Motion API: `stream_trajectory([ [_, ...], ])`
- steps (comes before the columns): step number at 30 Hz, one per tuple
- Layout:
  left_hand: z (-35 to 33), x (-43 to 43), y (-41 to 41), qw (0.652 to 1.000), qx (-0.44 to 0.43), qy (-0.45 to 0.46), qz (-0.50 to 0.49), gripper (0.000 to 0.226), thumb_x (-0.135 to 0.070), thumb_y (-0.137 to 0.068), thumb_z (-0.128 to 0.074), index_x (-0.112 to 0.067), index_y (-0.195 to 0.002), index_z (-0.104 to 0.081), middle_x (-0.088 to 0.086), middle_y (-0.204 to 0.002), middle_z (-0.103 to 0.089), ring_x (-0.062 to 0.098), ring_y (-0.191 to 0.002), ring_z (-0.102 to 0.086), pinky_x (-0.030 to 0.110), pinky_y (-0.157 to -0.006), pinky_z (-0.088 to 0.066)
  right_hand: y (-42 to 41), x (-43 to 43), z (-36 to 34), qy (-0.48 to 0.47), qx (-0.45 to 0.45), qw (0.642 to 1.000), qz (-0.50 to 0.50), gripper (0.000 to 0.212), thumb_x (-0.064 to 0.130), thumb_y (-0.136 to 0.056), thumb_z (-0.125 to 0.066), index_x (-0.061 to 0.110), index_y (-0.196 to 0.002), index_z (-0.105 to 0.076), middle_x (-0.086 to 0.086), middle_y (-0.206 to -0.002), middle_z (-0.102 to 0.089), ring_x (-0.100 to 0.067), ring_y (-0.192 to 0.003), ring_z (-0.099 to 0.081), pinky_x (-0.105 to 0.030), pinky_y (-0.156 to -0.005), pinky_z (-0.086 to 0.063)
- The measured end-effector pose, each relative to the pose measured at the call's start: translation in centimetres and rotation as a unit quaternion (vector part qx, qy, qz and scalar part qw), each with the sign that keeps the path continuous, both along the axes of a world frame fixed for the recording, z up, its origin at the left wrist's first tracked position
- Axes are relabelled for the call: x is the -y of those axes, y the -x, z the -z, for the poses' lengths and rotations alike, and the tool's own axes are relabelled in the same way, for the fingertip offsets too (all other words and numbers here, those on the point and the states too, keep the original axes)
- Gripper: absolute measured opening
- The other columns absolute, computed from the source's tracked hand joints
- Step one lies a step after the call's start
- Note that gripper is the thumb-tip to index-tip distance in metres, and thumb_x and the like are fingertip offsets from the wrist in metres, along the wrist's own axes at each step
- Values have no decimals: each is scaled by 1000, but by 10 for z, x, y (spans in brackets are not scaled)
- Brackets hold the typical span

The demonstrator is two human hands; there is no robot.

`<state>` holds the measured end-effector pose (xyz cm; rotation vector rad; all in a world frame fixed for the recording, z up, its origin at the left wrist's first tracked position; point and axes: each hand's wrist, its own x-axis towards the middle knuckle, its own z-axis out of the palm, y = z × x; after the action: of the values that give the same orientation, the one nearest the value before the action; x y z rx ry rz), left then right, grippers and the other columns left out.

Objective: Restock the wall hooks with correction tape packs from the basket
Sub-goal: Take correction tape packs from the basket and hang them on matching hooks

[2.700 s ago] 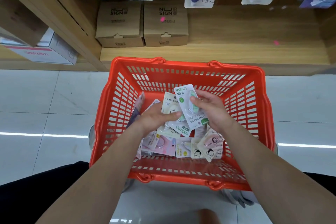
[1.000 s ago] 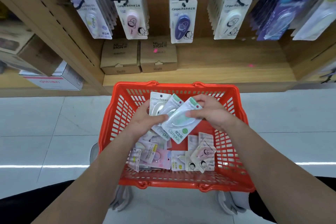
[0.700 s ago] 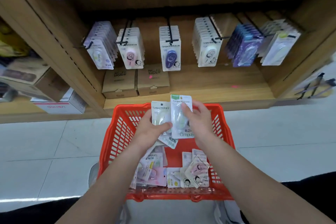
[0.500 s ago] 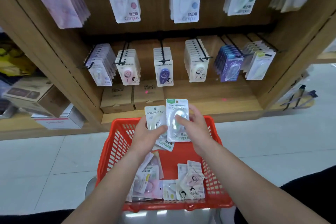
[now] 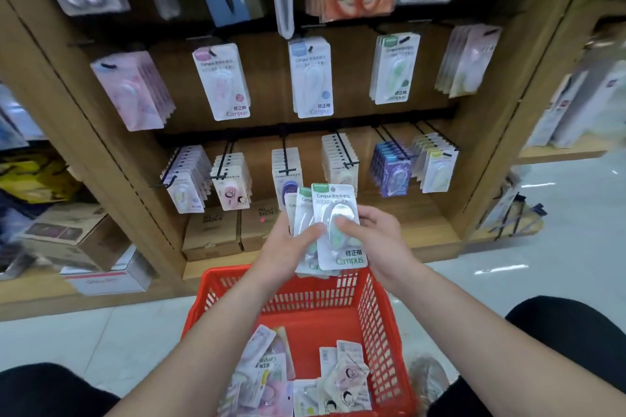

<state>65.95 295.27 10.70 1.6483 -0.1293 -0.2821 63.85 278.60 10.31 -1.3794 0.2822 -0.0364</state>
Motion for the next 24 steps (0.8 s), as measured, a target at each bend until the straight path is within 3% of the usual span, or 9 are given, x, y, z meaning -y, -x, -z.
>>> stream_trajectory([
  [2,-16,11,-7,1000,7,3,-1,32,-26,-97,-69,-31,-128,-60,-9,-117,-76,14,-104,-74,32,-87,-60,-4,15,-19,57,41,997,21,25,18,-89,-79,19,-113,-71,1,-101,-79,-21,-96,-76,-51,-94,-58],
  [4,-33,22,-15,1000,18,-10,-9,46,-49,-89,-73,-38,-132,-58,-15,-125,-71,16,-115,-69,44,-99,-54,-11,32,-35,85,68,993,44,25,24,-92,-76,27,-116,-69,9,-99,-79,-12,-92,-76,-46,-91,-60],
  [5,-40,28,-22,1000,15,-9,-13,56,-56,-84,-74,-39,-134,-56,-15,-127,-70,18,-117,-68,50,-101,-53,-18,43,-43,85,81,992,56,24,25,-94,-74,30,-117,-68,12,-100,-79,-10,-93,-76,-44,-89,-61],
  [7,-51,41,-40,1000,12,18,-19,47,-45,-89,-74,-33,-131,-58,-8,-121,-73,24,-107,-73,56,-89,-59,-34,65,-59,82,108,988,77,20,23,-100,-66,35,-117,-67,12,-104,-78,-12,-97,-75,-45,-87,-62],
  [9,-63,55,-59,999,19,44,-15,31,-26,-97,-70,-27,-127,-61,-3,-115,-75,23,-94,-77,48,-70,-64,-56,86,-77,87,135,981,110,21,20,-105,-58,35,-117,-68,10,-109,-77,-15,-101,-74,-48,-87,-62],
  [11,-78,69,-73,998,44,51,-18,31,-20,-97,-69,-26,-126,-60,-4,-114,-75,17,-91,-77,37,-63,-63,-80,104,-97,92,154,974,137,25,18,-106,-55,31,-123,-67,9,-115,-75,-14,-105,-73,-45,-86,-63],
  [16,-104,93,-103,994,90,61,-21,39,-19,-94,-73,-24,-131,-59,-7,-118,-74,13,-94,-77,32,-69,-64,-132,127,-133,160,190,959,136,29,18,-106,-54,30,-130,-65,12,-117,-73,-3,-102,-71,-20,-71,-59],
  [21,-113,97,-119,991,112,69,-30,37,-24,-94,-74,-27,-127,-60,-11,-115,-74,10,-92,-76,31,-72,-64,-165,130,-134,169,168,959,155,23,19,-105,-53,29,-117,-70,9,-109,-75,-10,-99,-72,-31,-80,-62],
  [24,-112,95,-123,991,108,69,-37,35,-24,-93,-75,-29,-124,-60,-12,-113,-74,9,-92,-76,35,-76,-65,-170,131,-131,168,166,961,147,25,19,-105,-53,29,-121,-69,11,-109,-75,-4,-95,-72,-18,-69,-56],
])
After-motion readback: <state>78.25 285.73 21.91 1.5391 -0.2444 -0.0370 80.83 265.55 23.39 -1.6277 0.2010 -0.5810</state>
